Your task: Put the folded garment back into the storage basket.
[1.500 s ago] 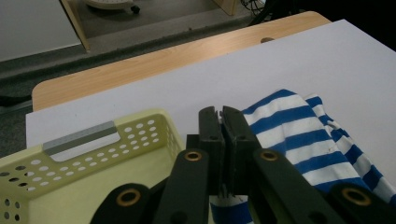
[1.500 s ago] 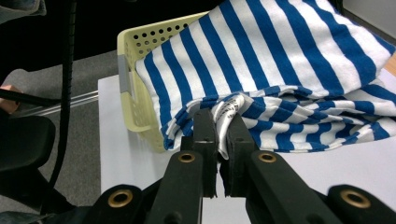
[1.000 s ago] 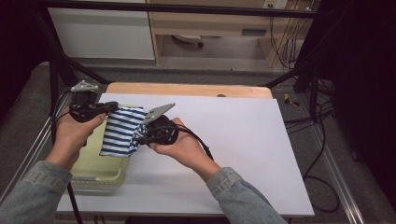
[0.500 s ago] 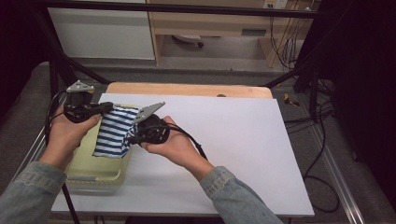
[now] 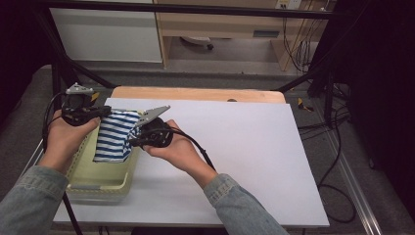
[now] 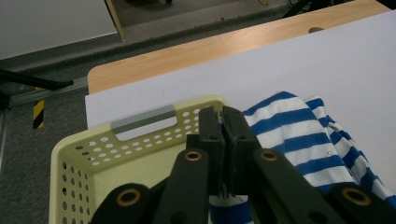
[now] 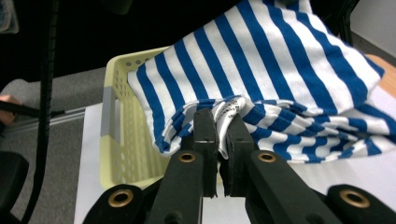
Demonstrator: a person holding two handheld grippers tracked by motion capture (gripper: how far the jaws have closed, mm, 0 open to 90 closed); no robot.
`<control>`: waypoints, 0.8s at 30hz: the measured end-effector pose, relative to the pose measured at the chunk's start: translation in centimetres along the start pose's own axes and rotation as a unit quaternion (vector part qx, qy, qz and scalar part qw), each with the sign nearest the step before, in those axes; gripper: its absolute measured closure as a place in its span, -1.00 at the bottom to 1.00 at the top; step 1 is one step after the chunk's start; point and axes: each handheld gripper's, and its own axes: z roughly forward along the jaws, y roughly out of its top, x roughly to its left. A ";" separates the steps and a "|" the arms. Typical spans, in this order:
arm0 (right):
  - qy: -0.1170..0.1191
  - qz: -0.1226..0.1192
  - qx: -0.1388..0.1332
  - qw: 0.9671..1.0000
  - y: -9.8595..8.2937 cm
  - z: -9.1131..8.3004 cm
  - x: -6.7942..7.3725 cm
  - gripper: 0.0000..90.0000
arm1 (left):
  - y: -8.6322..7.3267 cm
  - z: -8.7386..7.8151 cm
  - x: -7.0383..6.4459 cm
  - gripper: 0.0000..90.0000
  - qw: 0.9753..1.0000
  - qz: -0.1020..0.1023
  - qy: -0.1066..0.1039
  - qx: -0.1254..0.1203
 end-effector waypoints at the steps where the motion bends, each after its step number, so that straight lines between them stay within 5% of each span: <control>1: 0.001 -0.003 0.002 1.000 0.0 0.3 0.0 0.92 | 0.0 0.0 0.1 0.94 1.000 0.001 0.001 0.001; 10: 0.008 -0.007 -0.008 1.000 -0.7 1.7 -0.3 0.92 | -1.3 0.4 1.0 0.94 1.000 0.007 0.014 0.011; 24: 0.009 -0.013 -0.004 1.000 -0.8 3.7 0.2 0.92 | -3.4 0.6 3.3 0.93 0.999 -0.026 0.021 0.008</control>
